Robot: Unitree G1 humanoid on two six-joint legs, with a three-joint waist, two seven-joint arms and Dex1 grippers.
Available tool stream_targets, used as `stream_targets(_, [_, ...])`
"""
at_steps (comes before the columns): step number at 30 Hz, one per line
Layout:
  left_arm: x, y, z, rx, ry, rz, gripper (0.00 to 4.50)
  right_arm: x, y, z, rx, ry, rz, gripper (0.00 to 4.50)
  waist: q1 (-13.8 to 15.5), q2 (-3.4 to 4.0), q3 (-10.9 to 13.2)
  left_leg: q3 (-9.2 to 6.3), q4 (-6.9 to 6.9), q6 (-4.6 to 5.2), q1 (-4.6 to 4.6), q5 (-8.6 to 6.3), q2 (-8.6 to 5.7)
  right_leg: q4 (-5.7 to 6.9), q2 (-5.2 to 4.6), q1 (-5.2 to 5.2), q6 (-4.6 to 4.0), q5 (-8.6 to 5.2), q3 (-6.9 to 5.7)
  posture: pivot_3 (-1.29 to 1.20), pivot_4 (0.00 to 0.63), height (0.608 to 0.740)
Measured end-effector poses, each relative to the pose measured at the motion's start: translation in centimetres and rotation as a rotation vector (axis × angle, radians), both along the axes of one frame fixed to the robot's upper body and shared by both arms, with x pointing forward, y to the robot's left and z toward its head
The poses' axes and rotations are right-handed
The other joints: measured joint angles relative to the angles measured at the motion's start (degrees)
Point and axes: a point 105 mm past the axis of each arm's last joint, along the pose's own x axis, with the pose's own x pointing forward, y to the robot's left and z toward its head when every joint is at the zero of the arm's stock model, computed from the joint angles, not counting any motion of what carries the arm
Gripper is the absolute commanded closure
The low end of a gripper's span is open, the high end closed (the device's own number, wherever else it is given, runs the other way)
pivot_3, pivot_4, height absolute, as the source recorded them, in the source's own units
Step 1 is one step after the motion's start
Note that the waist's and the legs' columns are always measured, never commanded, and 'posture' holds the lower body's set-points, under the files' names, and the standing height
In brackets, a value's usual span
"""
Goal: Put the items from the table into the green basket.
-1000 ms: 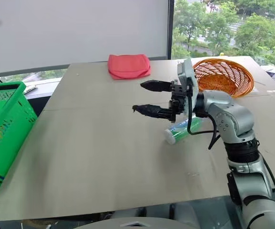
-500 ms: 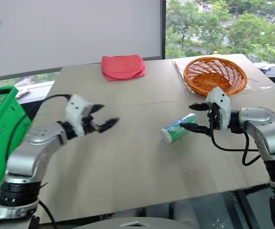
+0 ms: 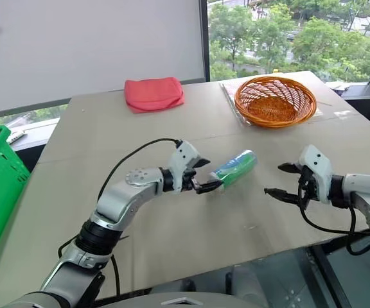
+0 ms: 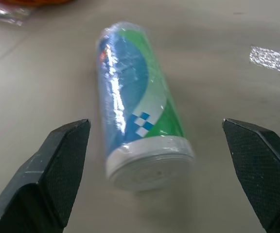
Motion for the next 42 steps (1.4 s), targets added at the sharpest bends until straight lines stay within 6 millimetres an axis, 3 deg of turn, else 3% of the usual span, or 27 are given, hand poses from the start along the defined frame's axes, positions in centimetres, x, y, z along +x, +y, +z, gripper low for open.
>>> stream_targets(13, [1.6,-1.0,-4.1,0.136,0.131,0.118,0.05,-0.5,0.5,1.3,0.047,-0.017,-0.023,0.0,-2.1,0.02,-0.01,0.02,0.03,0.05,0.01,-0.03,-0.01,-0.17,0.01,0.11,0.18,0.09,0.1,-0.23,0.0,0.74])
stream_targets(17, [2.6,-1.0,-4.1,0.12,0.109,0.176,0.05,-0.4,0.5,1.3,0.047,-0.019,-0.026,0.0,-2.2,0.02,-0.01,0.02,0.04,0.05,0.04,-0.03,-0.01,-0.15,0.03,0.13,0.27,0.06,0.09,-0.23,0.0,0.74])
stream_targets(22, [3.2,-1.1,-3.5,0.092,0.076,0.192,2.08,-0.4,0.5,1.4,0.047,-0.024,-0.025,0.0,-2.19,0.03,-0.02,0.03,0.04,0.05,0.03,-0.03,-0.01,-0.17,0.02,0.13,0.27,0.07,0.11,-0.23,0.0,0.74])
stream_targets(24, [3.3,-1.0,-3.4,0.092,0.057,0.198,2.33,-0.2,0.6,1.7,0.048,-0.036,-0.02,0.0,-2.21,0.03,-0.02,0.04,0.04,0.05,0.03,-0.03,-0.01,-0.18,0.02,0.13,0.21,0.11,0.12,-0.21,0.0,0.74])
stream_targets(28, [3.9,-0.1,-3.1,0.1,0.026,0.238,2.33,0.2,1.4,2.2,0.064,-0.054,0.009,0.0,-2.33,0.03,0.0,0.02,0.03,0.06,0.03,-0.03,0.01,-0.17,0.03,0.13,0.21,0.11,0.11,-0.19,0.0,0.74])
stream_targets(31, [5.2,2.3,-2.1,0.096,-0.008,0.326,2.33,0.7,2.9,2.6,0.109,-0.068,0.052,0.0,-2.49,0.05,0.02,0.01,0.03,0.05,0.04,-0.03,0.03,-0.15,0.05,0.12,0.21,0.11,0.09,-0.16,0.0,0.74])
stream_targets(33, [6.5,5.1,-0.6,0.1,-0.051,0.415,2.33,1.0,4.3,3.4,0.158,-0.083,0.1,0.0,-2.7,0.06,0.05,-0.04,0.04,0.05,0.04,-0.03,0.08,-0.14,0.07,0.11,0.2,0.12,0.03,-0.16,0.0,0.74])
stream_targets(37, [8.6,11.1,5.4,0.089,-0.228,0.609,2.33,1.4,6.8,4.2,0.238,-0.082,0.182,0.0,-1.83,0.04,0.06,-0.17,0.04,0.04,-0.04,-0.03,0.06,-0.16,-0.01,0.07,0.16,0.13,-0.08,-0.08,0.0,0.74])
stream_targets(40, [8.6,16.4,8.9,0.119,-0.328,0.763,2.33,1.7,10.1,5.9,0.358,-0.092,0.277,0.0,-1.91,0.03,0.07,-0.08,0.0,0.01,-0.15,-0.02,0.06,-0.11,-0.01,-0.17,0.13,0.16,0.06,-0.04,0.0,0.74])
stream_targets(42, [7.4,22.2,11.9,0.163,-0.402,0.948,2.33,1.3,13.2,8.1,0.46,-0.112,0.389,0.0,-2.08,0.0,0.09,-0.04,-0.09,-0.06,-0.32,0.01,0.1,-0.02,0.02,-0.44,0.1,0.17,0.12,0.0,0.0,0.74])
